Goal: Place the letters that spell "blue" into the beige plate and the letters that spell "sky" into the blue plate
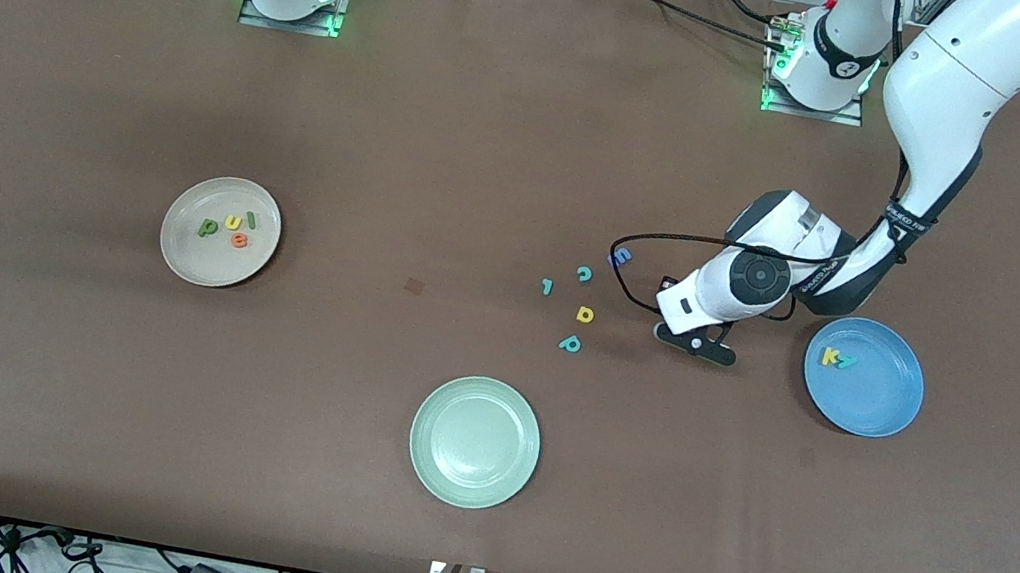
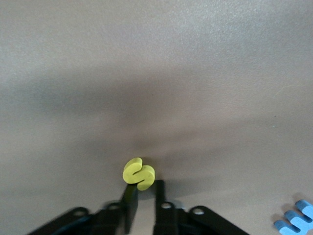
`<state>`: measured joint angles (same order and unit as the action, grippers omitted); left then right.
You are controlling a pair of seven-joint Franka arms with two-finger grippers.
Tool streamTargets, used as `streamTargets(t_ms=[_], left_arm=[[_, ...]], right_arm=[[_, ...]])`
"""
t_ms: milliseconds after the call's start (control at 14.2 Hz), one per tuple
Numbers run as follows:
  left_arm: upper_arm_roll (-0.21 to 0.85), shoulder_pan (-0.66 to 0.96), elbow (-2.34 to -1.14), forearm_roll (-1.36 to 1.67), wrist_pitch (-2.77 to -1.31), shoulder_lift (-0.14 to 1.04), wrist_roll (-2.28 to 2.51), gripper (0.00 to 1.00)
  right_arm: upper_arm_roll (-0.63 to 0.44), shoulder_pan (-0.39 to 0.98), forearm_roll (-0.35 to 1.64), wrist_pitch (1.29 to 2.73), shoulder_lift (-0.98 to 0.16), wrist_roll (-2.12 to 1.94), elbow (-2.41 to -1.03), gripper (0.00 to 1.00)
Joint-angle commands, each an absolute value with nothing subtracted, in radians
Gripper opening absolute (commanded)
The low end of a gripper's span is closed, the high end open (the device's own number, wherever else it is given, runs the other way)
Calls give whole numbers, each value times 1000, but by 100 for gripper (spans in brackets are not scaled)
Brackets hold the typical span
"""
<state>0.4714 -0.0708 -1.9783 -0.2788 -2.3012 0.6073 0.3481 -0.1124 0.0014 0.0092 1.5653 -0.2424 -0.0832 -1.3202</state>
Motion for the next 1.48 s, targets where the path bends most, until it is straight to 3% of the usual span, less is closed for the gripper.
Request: streamTargets(t_ms=[0, 211, 352, 492, 563, 633, 1055, 1407], left_arm=[[480, -103, -1938, -305, -2194, 571, 322, 17], [482, -136, -1807, -304, -1985, 571, 234, 18], [483, -153, -1796, -304, -1976, 577, 207, 26], [483, -146, -1793, -304, -1983, 583, 215, 45], [482, -137, -1795, -302, -2006, 598, 215, 72], [483, -137, -1802, -299, -2044, 620, 222, 83], [506, -115, -1813, -282, -2106, 649, 463, 83], [505, -112, -1828, -282, -2141, 658, 522, 80]], right_arm=[[-91, -5, -14, 1529, -210, -78, -1356, 100], [-89, -5, -15, 1613, -80, -71, -1564, 100], [-84, -2, -27, 1632, -43, -72, -1621, 100], [-83, 24, -44, 1632, -37, -69, -1623, 100], [-83, 25, -43, 1634, -23, -60, -1637, 100], [-83, 25, -43, 1650, -11, -29, -1658, 100], [-84, 25, -43, 1693, 28, -31, -1729, 100], [-87, 20, -40, 1692, 17, -31, -1709, 100]])
